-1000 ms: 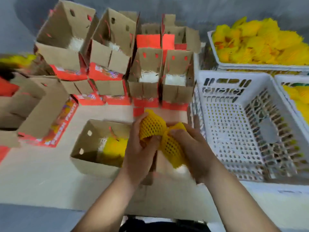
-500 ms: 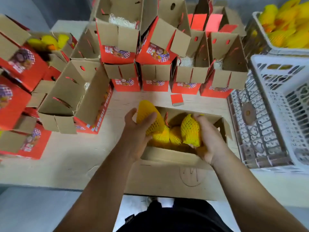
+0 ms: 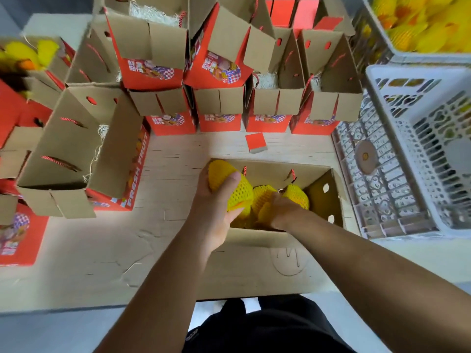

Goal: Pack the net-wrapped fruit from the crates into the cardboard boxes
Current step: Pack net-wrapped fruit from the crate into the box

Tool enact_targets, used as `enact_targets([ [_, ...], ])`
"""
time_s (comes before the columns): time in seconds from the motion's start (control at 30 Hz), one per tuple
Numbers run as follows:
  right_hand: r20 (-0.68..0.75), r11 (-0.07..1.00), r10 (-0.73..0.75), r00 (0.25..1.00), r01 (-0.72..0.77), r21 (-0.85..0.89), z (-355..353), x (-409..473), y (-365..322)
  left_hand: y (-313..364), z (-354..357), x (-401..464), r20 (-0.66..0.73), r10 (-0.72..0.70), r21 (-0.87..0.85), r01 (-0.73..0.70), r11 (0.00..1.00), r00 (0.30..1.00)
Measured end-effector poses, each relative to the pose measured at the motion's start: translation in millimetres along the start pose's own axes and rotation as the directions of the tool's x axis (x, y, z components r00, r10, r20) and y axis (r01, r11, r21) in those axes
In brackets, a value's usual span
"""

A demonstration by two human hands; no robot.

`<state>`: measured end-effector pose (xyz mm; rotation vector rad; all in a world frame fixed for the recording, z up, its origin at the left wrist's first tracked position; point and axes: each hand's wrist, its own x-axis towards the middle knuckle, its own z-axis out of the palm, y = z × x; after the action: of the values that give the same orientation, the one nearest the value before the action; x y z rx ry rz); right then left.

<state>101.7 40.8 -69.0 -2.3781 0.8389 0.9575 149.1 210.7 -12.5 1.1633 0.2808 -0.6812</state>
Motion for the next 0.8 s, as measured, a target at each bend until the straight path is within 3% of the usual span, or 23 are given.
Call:
enact_targets([
  [0.17,0.252,0.999,-0.024,0.967,0.035,-0.042,-1.1,-1.0,-5.2,1.3,7.0,-0.9,-0.018,-0.013,-0.006,0.013,1.000,1.000],
  [0.23,0.243,1.000,-0.014,0.970,0.019,-0.018,-14.1,-12.0,-1.3,1.3,7.2,1.2,-0.030,-0.038,-0.028,0.037,0.999,0.999],
  [0.3,0.097,0.999,-0.046,0.994,0.045,0.016,-32.2,-24.5,-0.7,1.2,7.6,3.5,-0.036,-0.069,0.013,0.070,0.997,0.997],
  [0.33,-0.002,0.986,-0.098,0.995,0.097,0.135,-41.5,-30.4,-1.3,1.4,8.2,3.6,-0.022,-0.083,0.070,0.084,0.994,0.996],
  [0.37,-0.076,0.913,-0.149,0.986,0.167,0.373,-49.0,-37.4,-3.2,1.4,7.6,3.1,0.005,-0.088,0.142,0.087,0.986,0.996],
  [0.43,-0.030,0.579,-0.270,0.962,0.187,0.794,-55.9,-52.8,-8.4,1.7,7.7,0.8,0.082,-0.068,0.304,0.040,0.952,0.994],
  [0.47,0.045,0.459,-0.372,0.927,0.142,0.877,-54.9,-58.2,-10.6,2.4,7.4,-0.3,0.138,-0.032,0.425,-0.030,0.905,0.990],
  [0.5,0.094,0.410,-0.459,0.884,0.117,0.904,-51.0,-61.8,-11.9,4.0,6.8,-0.9,0.204,0.012,0.586,-0.132,0.799,0.979],
  [0.57,0.117,0.359,-0.555,0.824,0.110,0.927,-42.2,-62.9,-14.1,8.9,3.6,-0.9,0.333,0.070,0.839,-0.329,0.432,0.940],
  [0.63,0.121,0.324,-0.586,0.801,0.094,0.941,-37.5,-62.0,-16.2,17.0,-1.2,-1.8,0.395,0.038,0.896,-0.394,0.202,0.918],
  [0.73,0.164,0.363,-0.638,0.752,0.106,0.926,-33.2,-57.7,-17.0,26.6,-10.4,-2.3,0.437,-0.055,0.898,-0.432,0.080,0.898],
  [0.8,0.174,0.367,-0.652,0.738,0.106,0.924,-34.3,-53.4,-15.8,30.9,-16.0,-5.9,0.471,-0.062,0.880,-0.464,0.105,0.880],
])
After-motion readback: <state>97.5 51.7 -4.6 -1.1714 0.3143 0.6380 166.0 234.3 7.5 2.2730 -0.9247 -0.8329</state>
